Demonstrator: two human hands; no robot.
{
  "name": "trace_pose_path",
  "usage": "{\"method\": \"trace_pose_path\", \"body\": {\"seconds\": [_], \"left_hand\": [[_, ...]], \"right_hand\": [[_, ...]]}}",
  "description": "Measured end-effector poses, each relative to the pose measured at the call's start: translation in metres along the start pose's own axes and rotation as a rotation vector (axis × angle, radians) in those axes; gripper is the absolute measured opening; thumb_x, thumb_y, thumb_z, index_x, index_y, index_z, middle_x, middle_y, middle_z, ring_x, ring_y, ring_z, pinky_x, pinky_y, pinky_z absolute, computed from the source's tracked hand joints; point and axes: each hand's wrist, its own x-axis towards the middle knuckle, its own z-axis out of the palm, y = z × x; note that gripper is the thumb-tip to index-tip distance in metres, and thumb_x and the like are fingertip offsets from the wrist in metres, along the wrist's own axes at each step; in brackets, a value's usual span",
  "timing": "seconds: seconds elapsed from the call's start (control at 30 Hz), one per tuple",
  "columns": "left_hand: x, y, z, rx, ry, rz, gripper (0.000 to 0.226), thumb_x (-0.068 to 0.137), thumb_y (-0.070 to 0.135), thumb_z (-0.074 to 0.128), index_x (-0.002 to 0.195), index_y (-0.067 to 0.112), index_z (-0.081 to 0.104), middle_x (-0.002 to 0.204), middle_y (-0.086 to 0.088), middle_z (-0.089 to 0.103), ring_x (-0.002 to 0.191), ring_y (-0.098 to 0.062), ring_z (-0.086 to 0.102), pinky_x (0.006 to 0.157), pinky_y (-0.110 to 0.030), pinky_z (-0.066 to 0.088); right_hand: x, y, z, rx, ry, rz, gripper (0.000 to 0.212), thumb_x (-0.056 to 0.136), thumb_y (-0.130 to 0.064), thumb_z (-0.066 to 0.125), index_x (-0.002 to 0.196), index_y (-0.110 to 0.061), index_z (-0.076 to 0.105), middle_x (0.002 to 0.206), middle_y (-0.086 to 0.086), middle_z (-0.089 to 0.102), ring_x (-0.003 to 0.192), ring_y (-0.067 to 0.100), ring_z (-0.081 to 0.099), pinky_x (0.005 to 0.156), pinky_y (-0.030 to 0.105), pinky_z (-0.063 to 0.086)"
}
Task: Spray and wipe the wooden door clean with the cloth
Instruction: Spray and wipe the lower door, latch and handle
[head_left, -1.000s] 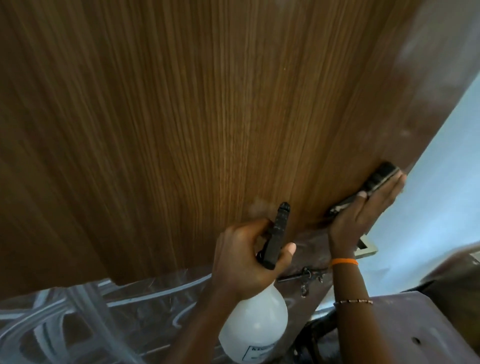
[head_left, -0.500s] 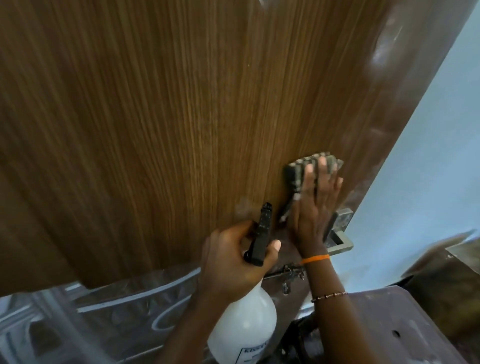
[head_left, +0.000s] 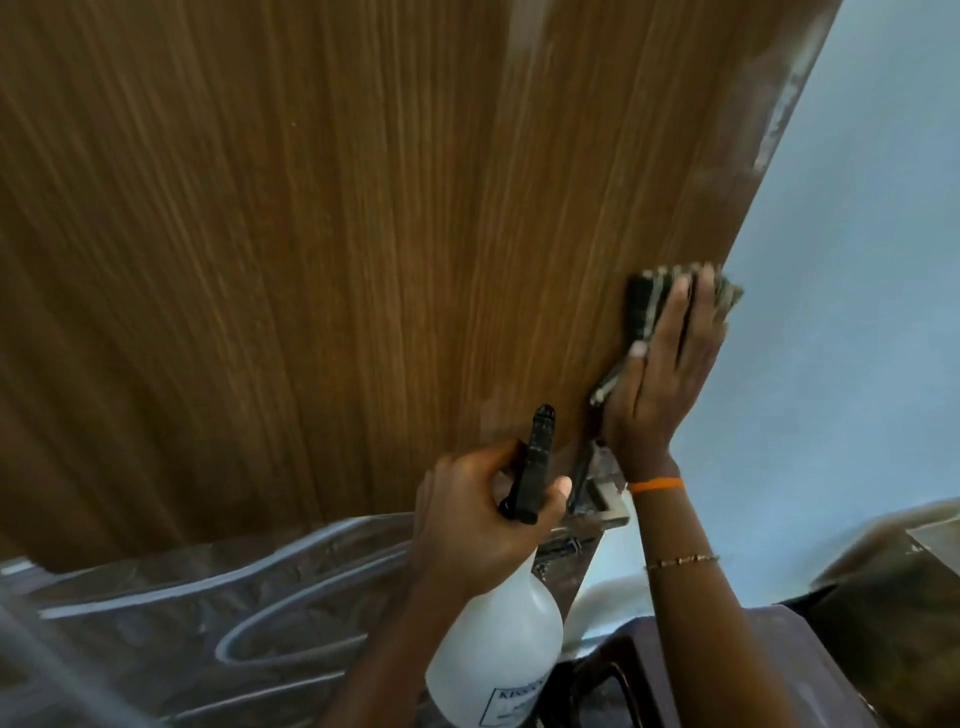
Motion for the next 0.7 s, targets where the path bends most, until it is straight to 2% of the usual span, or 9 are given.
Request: {"method": "trace_pose_path", "body": {"seconds": [0.07,0.17,0.27,0.33,0.47,0.53,0.6,0.7], "left_hand": [[0.002,0.001,0.008,0.018,0.014,0.004,0.046,0.076,0.060,0.055,0.067,0.016,0.063,0.054,0.004,0.057,0.051,-0.016,0.055,0.052,-0.037,0.048],[0.006,0.003,0.020,0.034,0.052,0.003,0.044,0.077,0.060,0.056,0.067,0.018,0.061,0.053,0.010,0.056,0.051,-0.011,0.055,0.050,-0.030,0.046],[0.008,0.007,0.033,0.053,0.080,-0.004,0.032,0.077,0.059,0.056,0.065,0.030,0.057,0.049,0.020,0.050,0.049,-0.005,0.052,0.052,-0.017,0.036],[0.006,0.008,0.042,0.061,0.084,-0.015,0.030,0.076,0.059,0.056,0.065,0.031,0.057,0.049,0.019,0.051,0.048,-0.004,0.052,0.051,-0.011,0.033],[0.002,0.006,0.061,0.064,0.095,-0.033,0.047,0.076,0.060,0.055,0.067,0.015,0.065,0.057,0.007,0.061,0.053,-0.011,0.058,0.050,-0.024,0.045],[0.002,0.006,0.066,0.093,0.099,-0.030,0.048,0.077,0.061,0.055,0.067,0.015,0.065,0.057,0.008,0.060,0.054,-0.010,0.058,0.052,-0.021,0.045],[0.002,0.008,0.068,0.103,0.088,-0.040,0.048,0.077,0.061,0.054,0.068,0.015,0.064,0.057,0.007,0.061,0.054,-0.010,0.058,0.052,-0.026,0.047],[0.002,0.012,0.069,0.110,0.094,-0.053,0.050,0.076,0.061,0.054,0.066,0.013,0.064,0.053,0.005,0.058,0.050,-0.010,0.055,0.049,-0.026,0.044]], "right_hand": [[0.028,0.005,-0.004,0.001,0.021,-0.069,0.052,0.093,-0.007,0.033,0.144,-0.004,0.029,0.149,0.023,0.031,0.139,0.047,0.023,0.118,0.051,0.014],[0.043,0.010,-0.007,0.016,0.024,-0.132,0.050,0.093,-0.006,0.035,0.142,-0.004,0.032,0.147,0.021,0.031,0.138,0.045,0.022,0.118,0.050,0.013],[0.028,0.021,-0.008,0.041,-0.014,-0.176,0.051,0.094,-0.008,0.035,0.144,-0.010,0.030,0.148,0.016,0.026,0.139,0.043,0.020,0.116,0.054,0.016],[-0.002,0.035,-0.008,0.044,-0.057,-0.213,0.053,0.097,-0.012,0.032,0.149,-0.019,0.024,0.152,0.011,0.022,0.144,0.035,0.015,0.116,0.054,0.018],[-0.067,0.062,-0.011,0.120,-0.141,-0.190,0.055,0.101,-0.011,0.031,0.152,-0.026,0.019,0.161,-0.006,0.008,0.146,0.032,0.010,0.118,0.048,0.017],[-0.067,0.065,-0.012,0.152,-0.156,-0.185,0.058,0.099,-0.006,0.033,0.152,-0.025,0.020,0.160,-0.007,0.007,0.146,0.032,0.010,0.119,0.046,0.015],[-0.050,0.062,-0.013,0.149,-0.155,-0.227,0.063,0.092,0.001,0.039,0.150,-0.021,0.027,0.160,-0.004,0.009,0.147,0.029,0.007,0.119,0.047,0.017],[-0.007,0.054,-0.016,0.178,-0.100,-0.273,0.052,0.087,0.008,0.046,0.136,-0.007,0.041,0.147,0.012,0.027,0.143,0.029,0.013,0.118,0.043,0.019]]}}
